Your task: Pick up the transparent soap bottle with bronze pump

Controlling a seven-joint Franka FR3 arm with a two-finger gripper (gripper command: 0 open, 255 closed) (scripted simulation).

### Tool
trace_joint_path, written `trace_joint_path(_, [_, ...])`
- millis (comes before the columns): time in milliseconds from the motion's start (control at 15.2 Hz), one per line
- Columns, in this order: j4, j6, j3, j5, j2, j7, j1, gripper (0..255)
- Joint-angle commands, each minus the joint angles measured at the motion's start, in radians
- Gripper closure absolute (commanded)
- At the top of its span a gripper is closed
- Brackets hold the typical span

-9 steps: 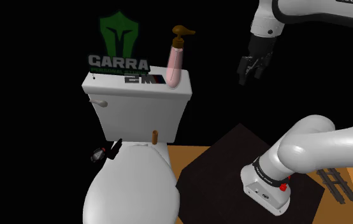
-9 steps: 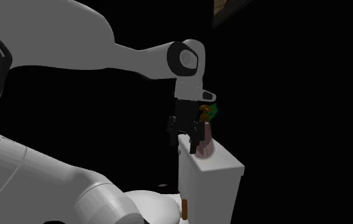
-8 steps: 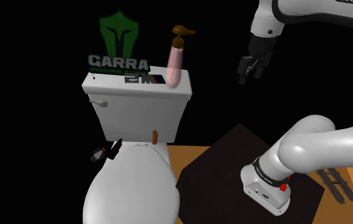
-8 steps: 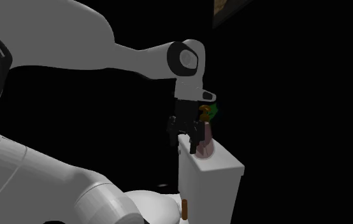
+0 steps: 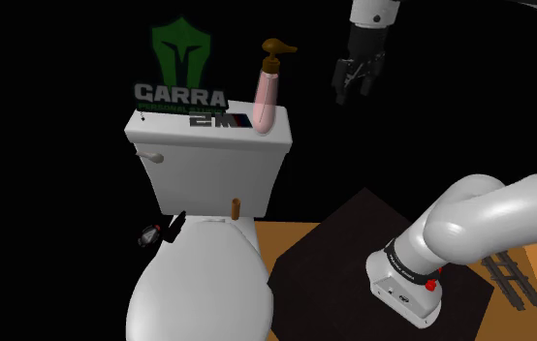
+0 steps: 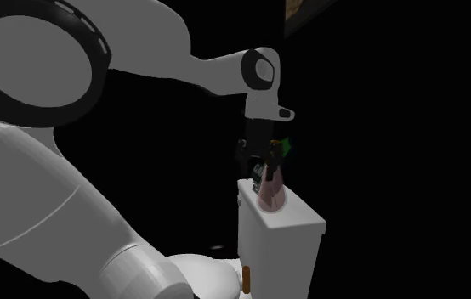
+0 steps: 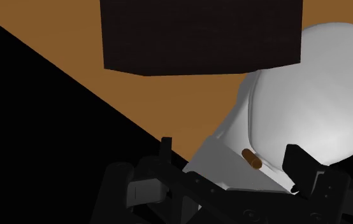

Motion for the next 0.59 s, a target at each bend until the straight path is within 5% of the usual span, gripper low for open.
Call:
trace_joint_path(0, [0.084,-0.003,0.008,0.001,0.074,0.001,0.006,0])
trace_joint_path(528, [0.454,-0.059,0.048,-0.008,0.362,0.013,0.029,0])
